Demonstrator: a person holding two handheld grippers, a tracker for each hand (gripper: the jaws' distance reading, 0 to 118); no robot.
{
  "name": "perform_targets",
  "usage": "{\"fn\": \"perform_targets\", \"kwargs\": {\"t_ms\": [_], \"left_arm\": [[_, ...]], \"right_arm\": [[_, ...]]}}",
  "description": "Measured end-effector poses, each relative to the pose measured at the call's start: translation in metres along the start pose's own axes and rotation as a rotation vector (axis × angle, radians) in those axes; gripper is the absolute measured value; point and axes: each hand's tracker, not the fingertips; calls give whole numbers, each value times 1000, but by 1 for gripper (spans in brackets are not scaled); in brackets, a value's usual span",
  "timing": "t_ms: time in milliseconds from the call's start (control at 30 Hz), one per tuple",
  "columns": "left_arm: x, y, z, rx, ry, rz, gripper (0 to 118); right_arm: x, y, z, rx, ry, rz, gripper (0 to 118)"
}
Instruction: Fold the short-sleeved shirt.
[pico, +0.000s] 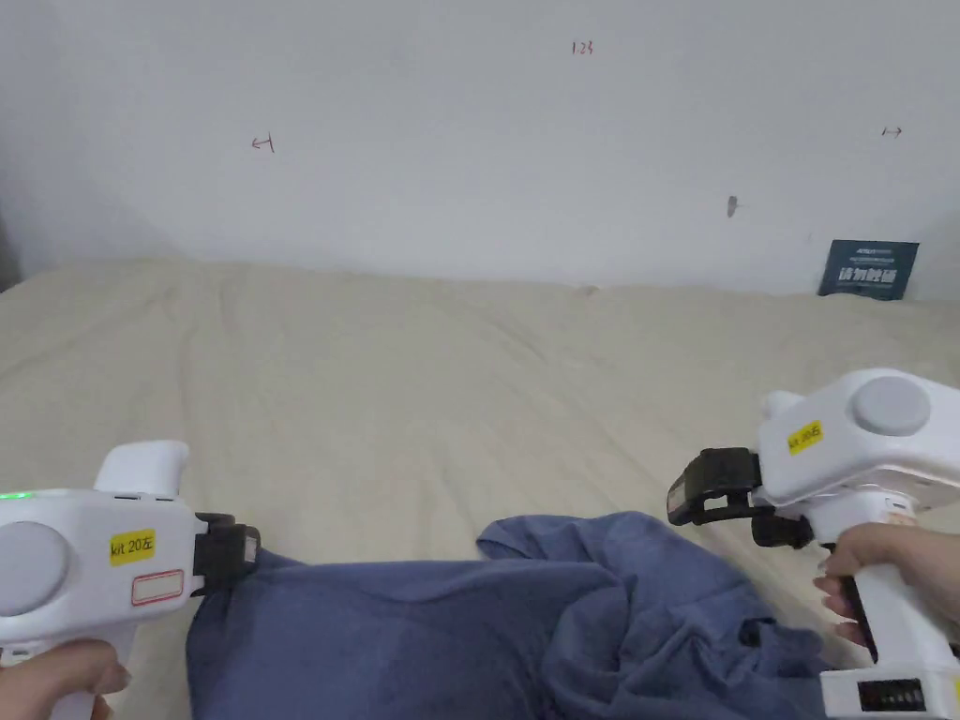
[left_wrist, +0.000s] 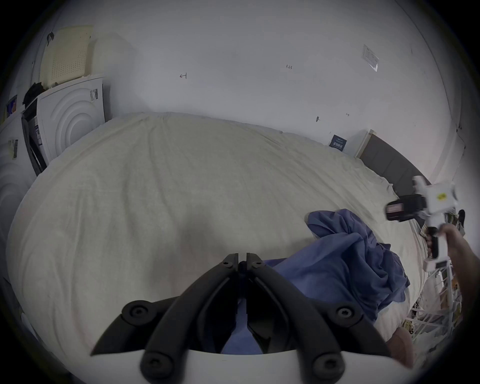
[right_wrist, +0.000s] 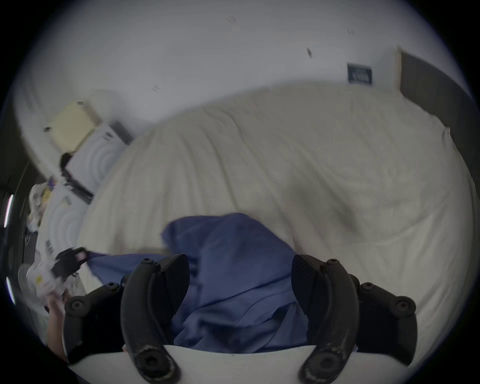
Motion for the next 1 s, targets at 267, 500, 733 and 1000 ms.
{"fn": "perform_targets", "kwargs": {"t_ms": [267,500,733,1000], "left_arm": [[-10,-9,-8,-46,-10,12,5],[-15,-6,-6,-61,-5,3,5],[16,33,65,122,-40,-78,5],[63,120,163,322,-23,-170,5]], "right_arm": [[6,2,-72,-115,-118,32,65],[-10,-8,-3,-19,15,177,0],[-27,-8,153,274,84,240,0],[-41,15,316,501,97,258,0]]}}
